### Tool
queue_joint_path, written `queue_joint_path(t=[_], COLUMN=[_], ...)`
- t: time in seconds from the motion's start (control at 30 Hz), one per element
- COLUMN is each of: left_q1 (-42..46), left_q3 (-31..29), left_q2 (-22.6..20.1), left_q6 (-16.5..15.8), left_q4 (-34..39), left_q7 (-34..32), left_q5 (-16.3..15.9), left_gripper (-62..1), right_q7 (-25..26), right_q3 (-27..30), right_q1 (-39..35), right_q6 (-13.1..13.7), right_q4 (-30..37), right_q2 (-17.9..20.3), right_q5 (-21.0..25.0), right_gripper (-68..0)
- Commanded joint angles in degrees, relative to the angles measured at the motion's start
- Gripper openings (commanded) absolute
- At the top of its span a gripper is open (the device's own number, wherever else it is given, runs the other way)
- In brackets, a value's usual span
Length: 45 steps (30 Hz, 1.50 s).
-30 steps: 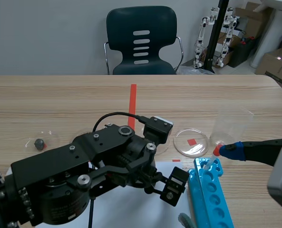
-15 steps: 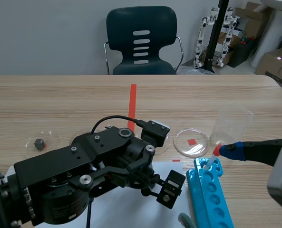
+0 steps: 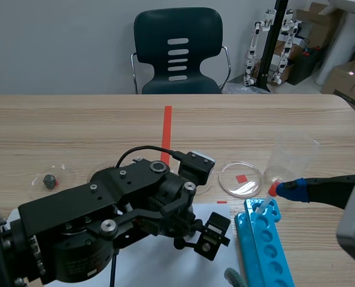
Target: Pick up the right mineral with the left hand
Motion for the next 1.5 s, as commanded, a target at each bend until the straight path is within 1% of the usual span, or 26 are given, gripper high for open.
queue_joint_path(t=[0.0,0.1,0.23,0.3,0.6,0.93,1.0,1.23,1.33,1.47], left_q1=[-0.8,-0.8,-0.6,-0.5,-0.4,-0.3,-0.1,0.2,0.2,0.3], left_q3=[-0.1,-0.1,-0.1,-0.1,-0.1,-0.1,-0.1,-0.1,-0.1,-0.1], left_q2=[1.0,1.0,1.1,1.1,1.1,1.8,1.9,2.0,2.0,2.0], left_q6=[-0.1,-0.1,-0.1,-0.1,-0.1,-0.2,-0.2,-0.2,-0.2,-0.2], left_q4=[0.9,0.9,0.9,0.9,0.8,0.8,0.8,0.8,0.8,0.7], left_q7=[0.1,0.1,0.1,0.1,-0.2,-0.3,-0.5,-0.6,-0.5,-0.6], left_q5=[-0.1,-0.2,-0.3,-0.5,-1.2,-1.2,-1.1,-1.1,-1.1,-1.1], left_gripper=[-9.4,-13.1,-20.1,-22.6,-22.6,-22.9,-25.7,-27.2,-32.9,-33.4], right_q7=[0.9,0.9,0.9,0.9,0.9,0.9,0.9,0.9,0.9,0.9], right_q3=[0.2,0.2,0.2,0.2,0.2,0.2,0.2,0.2,0.2,0.2], right_q1=[-0.2,-0.2,-0.2,-0.2,-0.2,-0.2,-0.2,-0.2,-0.2,-0.2], right_q6=[-0.2,-0.2,-0.2,-0.2,-0.2,-0.2,-0.2,-0.2,-0.2,-0.2], right_q4=[0.3,0.3,0.3,0.3,0.3,0.3,0.3,0.3,0.3,0.3], right_q2=[0.2,0.2,0.2,0.2,0.2,0.2,0.2,0.1,0.1,0.1], right_q5=[0.6,0.6,0.6,0.6,0.6,0.6,0.6,0.6,0.6,0.6], right_gripper=[-2.2,-2.2,-2.2,-2.2,-2.2,-2.2,-2.2,-2.2,-2.2,-2.2])
